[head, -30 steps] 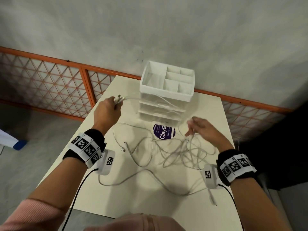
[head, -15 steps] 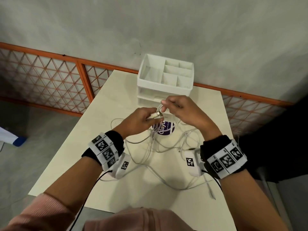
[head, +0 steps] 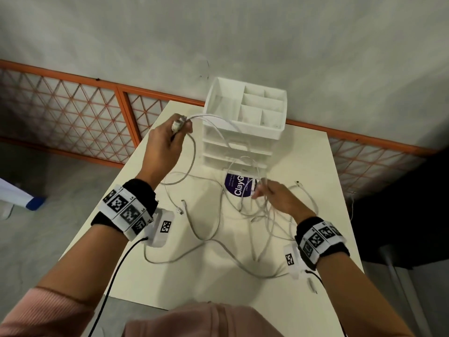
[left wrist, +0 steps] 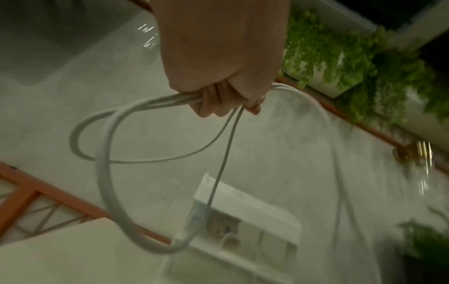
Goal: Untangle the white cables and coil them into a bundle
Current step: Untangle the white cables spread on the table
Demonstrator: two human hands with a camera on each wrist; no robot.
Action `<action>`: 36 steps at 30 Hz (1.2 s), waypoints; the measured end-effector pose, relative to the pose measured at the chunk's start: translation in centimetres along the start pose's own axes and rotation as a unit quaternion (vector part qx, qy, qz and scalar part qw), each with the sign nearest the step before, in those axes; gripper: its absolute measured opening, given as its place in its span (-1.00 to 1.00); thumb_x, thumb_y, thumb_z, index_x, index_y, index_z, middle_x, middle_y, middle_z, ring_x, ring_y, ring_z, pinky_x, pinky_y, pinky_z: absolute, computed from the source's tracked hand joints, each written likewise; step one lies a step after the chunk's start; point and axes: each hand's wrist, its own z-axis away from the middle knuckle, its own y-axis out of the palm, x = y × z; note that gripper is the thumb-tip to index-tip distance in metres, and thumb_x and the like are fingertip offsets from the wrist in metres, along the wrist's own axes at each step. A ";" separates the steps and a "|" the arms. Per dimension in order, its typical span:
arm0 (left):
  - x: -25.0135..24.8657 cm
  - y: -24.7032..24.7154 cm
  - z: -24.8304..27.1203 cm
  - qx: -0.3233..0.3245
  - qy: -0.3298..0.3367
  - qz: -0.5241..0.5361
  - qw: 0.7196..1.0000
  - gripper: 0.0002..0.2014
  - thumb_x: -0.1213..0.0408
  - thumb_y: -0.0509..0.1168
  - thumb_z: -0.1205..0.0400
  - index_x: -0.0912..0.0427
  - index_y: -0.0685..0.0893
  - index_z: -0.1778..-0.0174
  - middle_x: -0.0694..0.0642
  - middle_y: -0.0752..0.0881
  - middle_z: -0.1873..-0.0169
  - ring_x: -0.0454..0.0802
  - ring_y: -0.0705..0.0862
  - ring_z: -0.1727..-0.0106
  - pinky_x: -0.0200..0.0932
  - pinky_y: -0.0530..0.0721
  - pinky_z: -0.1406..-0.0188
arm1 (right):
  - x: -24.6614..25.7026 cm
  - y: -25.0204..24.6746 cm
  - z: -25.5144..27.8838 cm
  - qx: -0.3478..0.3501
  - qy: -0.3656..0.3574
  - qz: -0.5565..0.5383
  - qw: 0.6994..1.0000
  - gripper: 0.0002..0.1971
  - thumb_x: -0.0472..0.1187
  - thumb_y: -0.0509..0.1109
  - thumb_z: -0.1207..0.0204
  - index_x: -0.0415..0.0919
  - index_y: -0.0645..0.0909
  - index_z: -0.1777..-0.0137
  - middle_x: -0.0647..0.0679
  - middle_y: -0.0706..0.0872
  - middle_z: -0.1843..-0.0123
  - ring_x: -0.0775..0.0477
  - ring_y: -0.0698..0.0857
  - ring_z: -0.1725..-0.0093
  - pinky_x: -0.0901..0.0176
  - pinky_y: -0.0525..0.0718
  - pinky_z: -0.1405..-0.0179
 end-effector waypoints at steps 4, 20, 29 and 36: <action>2.6 -0.2 2.3 0.105 -0.030 -0.091 0.990 -0.75 0.04 0.12 -0.68 0.08 0.54 0.23 0.06 0.58 0.50 0.05 0.52 0.47 0.01 0.52 0.36 | 2.1 -3.4 0.2 -0.146 -0.097 -0.124 0.977 -0.71 -0.20 0.04 -0.74 -0.01 0.49 0.18 -0.05 0.67 0.34 0.11 0.74 0.35 -0.04 0.67 0.04; 5.0 -2.9 5.2 0.107 -0.123 -0.244 0.956 -0.86 0.26 0.14 -0.70 0.18 0.58 0.08 0.18 0.70 0.27 0.26 0.65 0.21 0.05 0.55 0.29 | -6.8 -2.8 6.2 -0.061 0.017 -0.080 0.995 -0.86 -0.25 0.46 -0.49 -0.21 0.63 0.29 0.05 0.62 0.52 0.12 0.57 0.47 0.28 0.53 0.32; 2.8 -0.2 5.5 0.138 -0.099 -0.251 0.953 -0.79 0.14 0.15 -0.71 0.18 0.57 0.13 0.28 0.72 0.30 0.38 0.65 0.23 -0.01 0.46 0.36 | -8.4 -0.4 8.8 -0.157 0.085 -0.066 0.982 -0.76 -0.19 0.09 -0.72 -0.20 0.49 0.14 -0.11 0.74 0.35 0.26 0.68 0.37 0.55 0.53 0.18; 3.5 -0.3 8.3 0.187 -0.117 -0.267 0.938 -0.81 0.15 0.15 -0.71 0.13 0.57 0.14 0.24 0.70 0.31 0.35 0.65 0.22 -0.06 0.39 0.33 | -2.0 -1.5 4.9 -0.233 -0.044 -0.170 0.957 -0.70 -0.06 -0.01 -0.75 0.06 0.38 0.24 -0.13 0.65 0.40 -0.05 0.73 0.48 0.04 0.73 0.36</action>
